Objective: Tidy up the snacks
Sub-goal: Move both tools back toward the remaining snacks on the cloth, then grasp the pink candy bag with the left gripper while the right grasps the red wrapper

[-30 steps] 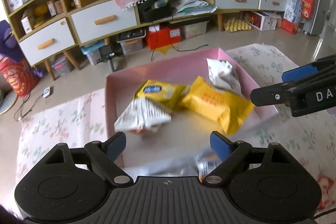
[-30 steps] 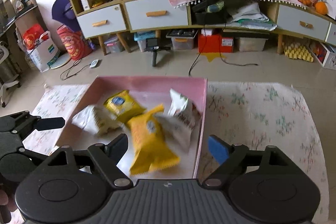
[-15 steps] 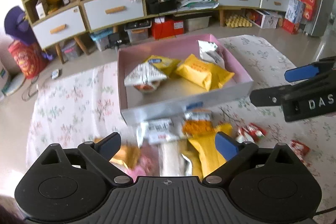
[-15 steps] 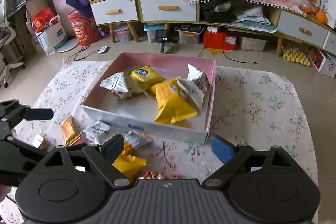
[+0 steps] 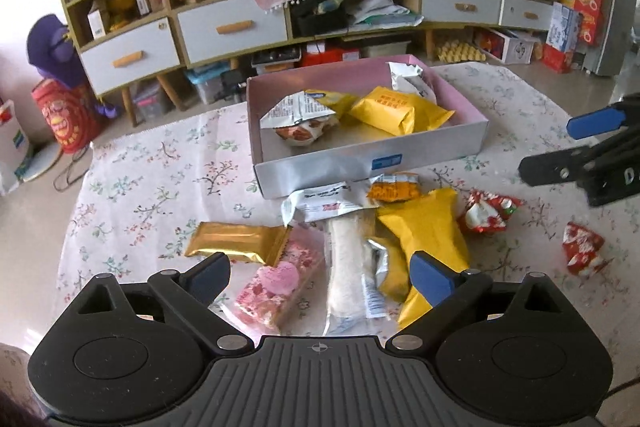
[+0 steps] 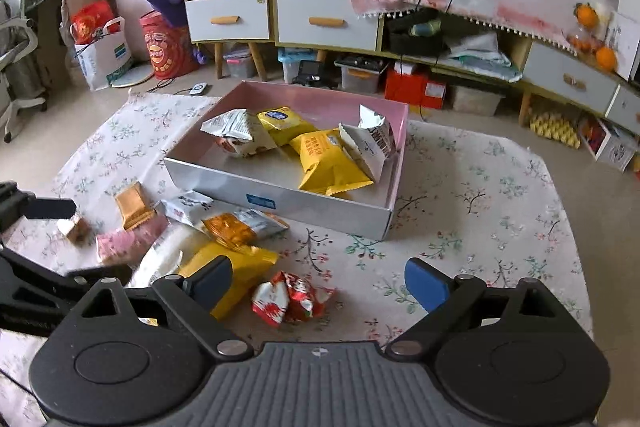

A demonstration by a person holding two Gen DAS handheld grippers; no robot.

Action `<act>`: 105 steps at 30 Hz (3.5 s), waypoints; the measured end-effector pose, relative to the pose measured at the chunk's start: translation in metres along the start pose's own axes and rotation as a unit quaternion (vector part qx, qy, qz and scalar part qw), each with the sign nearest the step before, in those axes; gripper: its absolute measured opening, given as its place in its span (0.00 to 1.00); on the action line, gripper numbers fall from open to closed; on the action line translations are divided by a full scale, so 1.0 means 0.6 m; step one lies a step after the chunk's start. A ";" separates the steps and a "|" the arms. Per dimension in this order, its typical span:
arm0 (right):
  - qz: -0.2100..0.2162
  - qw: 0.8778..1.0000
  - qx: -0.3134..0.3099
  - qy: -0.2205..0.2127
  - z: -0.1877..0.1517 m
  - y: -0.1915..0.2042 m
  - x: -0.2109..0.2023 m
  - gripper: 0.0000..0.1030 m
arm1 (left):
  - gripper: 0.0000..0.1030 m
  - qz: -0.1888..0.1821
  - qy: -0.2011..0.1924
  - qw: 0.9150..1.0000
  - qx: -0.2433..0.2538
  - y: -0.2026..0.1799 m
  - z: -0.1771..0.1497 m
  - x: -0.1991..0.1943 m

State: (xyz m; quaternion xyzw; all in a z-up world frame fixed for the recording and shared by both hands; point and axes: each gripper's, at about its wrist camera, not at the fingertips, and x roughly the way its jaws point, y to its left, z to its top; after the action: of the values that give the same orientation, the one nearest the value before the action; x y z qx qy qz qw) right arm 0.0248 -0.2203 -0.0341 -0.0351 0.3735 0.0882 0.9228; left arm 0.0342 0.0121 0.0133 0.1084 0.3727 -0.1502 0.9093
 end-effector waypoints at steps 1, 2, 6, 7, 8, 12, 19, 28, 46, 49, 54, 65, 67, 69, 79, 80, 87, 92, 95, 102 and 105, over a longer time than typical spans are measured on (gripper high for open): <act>0.002 1.000 0.003 -0.001 -0.003 -0.004 0.001 0.71 | 0.95 0.003 -0.003 1.000 0.001 0.004 -0.003 0.002; 0.003 1.000 0.007 -0.002 -0.007 -0.009 0.002 0.71 | 0.95 0.010 -0.004 1.000 0.003 0.008 -0.007 0.004; -0.015 1.000 0.008 0.004 -0.022 -0.023 0.010 0.72 | 0.95 0.015 -0.006 1.000 0.003 0.025 -0.021 0.008; -0.018 1.000 0.007 0.006 -0.026 -0.027 0.011 0.72 | 0.95 0.014 -0.007 1.000 0.004 0.028 -0.022 0.009; -0.019 1.000 0.006 0.007 -0.029 -0.030 0.012 0.72 | 0.95 0.014 -0.008 1.000 0.006 0.031 -0.024 0.010; -0.019 1.000 0.007 0.012 -0.039 -0.037 0.018 0.72 | 0.95 0.007 -0.005 1.000 0.009 0.040 -0.028 0.022; -0.002 1.000 -0.023 0.014 -0.044 -0.008 0.032 0.72 | 0.95 -0.012 0.022 0.999 0.032 0.049 -0.028 0.053; 0.006 0.999 -0.039 0.031 -0.048 -0.002 0.063 0.70 | 0.88 -0.027 0.043 0.997 0.065 0.068 -0.021 0.079; 0.045 0.995 -0.062 0.066 -0.048 0.026 0.118 0.57 | 0.45 -0.056 0.087 0.994 -0.039 0.101 -0.022 0.113; 0.047 0.995 -0.059 0.068 -0.050 0.028 0.123 0.53 | 0.41 -0.055 0.084 0.994 -0.045 0.100 -0.022 0.112; 0.053 0.995 -0.055 0.064 -0.050 0.029 0.126 0.48 | 0.36 -0.051 0.082 0.994 -0.048 0.096 -0.021 0.110; 0.060 0.995 -0.063 0.052 -0.048 0.030 0.119 0.10 | 0.30 -0.041 0.091 0.992 -0.072 0.095 -0.017 0.109; 0.060 0.995 -0.061 0.052 -0.047 0.027 0.118 0.06 | 0.29 -0.040 0.091 0.992 -0.071 0.095 -0.019 0.105; 0.058 0.995 -0.061 0.051 -0.048 0.025 0.118 0.03 | 0.29 -0.038 0.091 0.993 -0.070 0.094 -0.019 0.103; 0.053 0.994 -0.076 0.053 -0.048 0.025 0.115 0.00 | 0.29 -0.028 0.092 0.993 -0.072 0.095 -0.021 0.094; 0.053 0.994 -0.077 0.054 -0.048 0.025 0.115 0.00 | 0.29 -0.027 0.093 0.993 -0.071 0.094 -0.021 0.094; 0.024 0.995 -0.089 0.046 -0.047 0.028 0.118 0.23 | 0.29 -0.021 0.087 0.994 -0.069 0.094 -0.013 0.093; 0.025 0.993 -0.111 0.037 -0.043 0.031 0.123 0.21 | 0.28 -0.031 0.080 0.993 -0.078 0.097 -0.004 0.090; 0.028 0.993 -0.107 0.038 -0.037 0.030 0.127 0.17 | 0.28 -0.031 0.080 0.993 -0.076 0.094 -0.002 0.092; 0.027 0.992 -0.113 0.043 -0.033 0.032 0.125 0.00 | 0.28 -0.035 0.078 0.993 -0.076 0.089 0.003 0.091; 0.031 0.992 -0.115 0.041 -0.032 0.029 0.121 0.00 | 0.28 -0.035 0.076 0.994 -0.075 0.086 0.006 0.090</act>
State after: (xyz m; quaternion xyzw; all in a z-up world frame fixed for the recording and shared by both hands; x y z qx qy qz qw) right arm 0.0596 -0.1955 -0.0981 -0.1326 0.3992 0.1572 0.8935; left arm 0.0914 0.0487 -0.0181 0.0382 0.4544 -0.1452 0.8781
